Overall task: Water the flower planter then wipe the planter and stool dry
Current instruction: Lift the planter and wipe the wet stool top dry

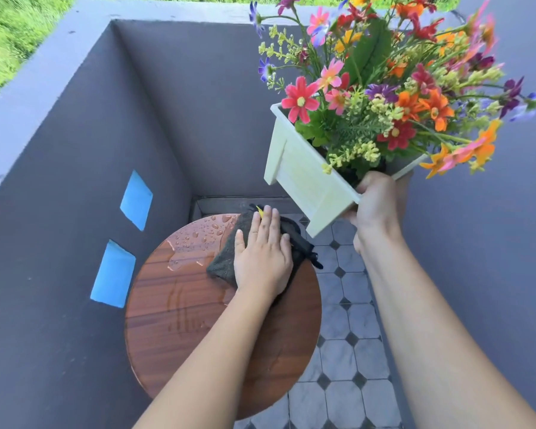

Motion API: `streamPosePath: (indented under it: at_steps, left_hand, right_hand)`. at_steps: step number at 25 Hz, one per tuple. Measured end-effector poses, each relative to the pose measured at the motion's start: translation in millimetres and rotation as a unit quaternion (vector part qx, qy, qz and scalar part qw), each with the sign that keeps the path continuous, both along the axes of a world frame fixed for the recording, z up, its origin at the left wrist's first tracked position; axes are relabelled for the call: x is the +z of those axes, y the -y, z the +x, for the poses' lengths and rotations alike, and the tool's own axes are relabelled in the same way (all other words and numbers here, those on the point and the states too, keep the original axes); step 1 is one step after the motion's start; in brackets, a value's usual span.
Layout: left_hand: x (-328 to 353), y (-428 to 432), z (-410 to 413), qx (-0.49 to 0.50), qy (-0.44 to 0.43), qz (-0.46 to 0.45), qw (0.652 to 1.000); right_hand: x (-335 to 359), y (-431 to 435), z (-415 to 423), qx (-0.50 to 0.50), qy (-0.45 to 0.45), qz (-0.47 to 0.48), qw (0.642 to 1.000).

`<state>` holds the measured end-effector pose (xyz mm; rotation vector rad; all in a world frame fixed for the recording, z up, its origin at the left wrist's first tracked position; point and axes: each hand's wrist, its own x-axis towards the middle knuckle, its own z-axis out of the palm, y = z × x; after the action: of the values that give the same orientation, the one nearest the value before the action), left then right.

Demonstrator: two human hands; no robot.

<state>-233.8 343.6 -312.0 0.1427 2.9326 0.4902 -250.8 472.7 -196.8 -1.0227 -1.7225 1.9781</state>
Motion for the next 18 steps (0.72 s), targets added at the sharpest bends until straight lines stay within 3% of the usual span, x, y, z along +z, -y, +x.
streamPosePath:
  at_steps: [9, 18]
  left_hand:
    - [-1.1, 80.2, -6.4, 0.297, -0.02, 0.014, 0.954]
    - [2.9, 100.6, 75.8, 0.376, -0.013, 0.001, 0.926]
  right_hand:
    - [8.6, 19.0, 4.6, 0.025, 0.029, -0.003, 0.999]
    - [24.6, 26.5, 18.3, 0.027, 0.021, -0.021, 0.999]
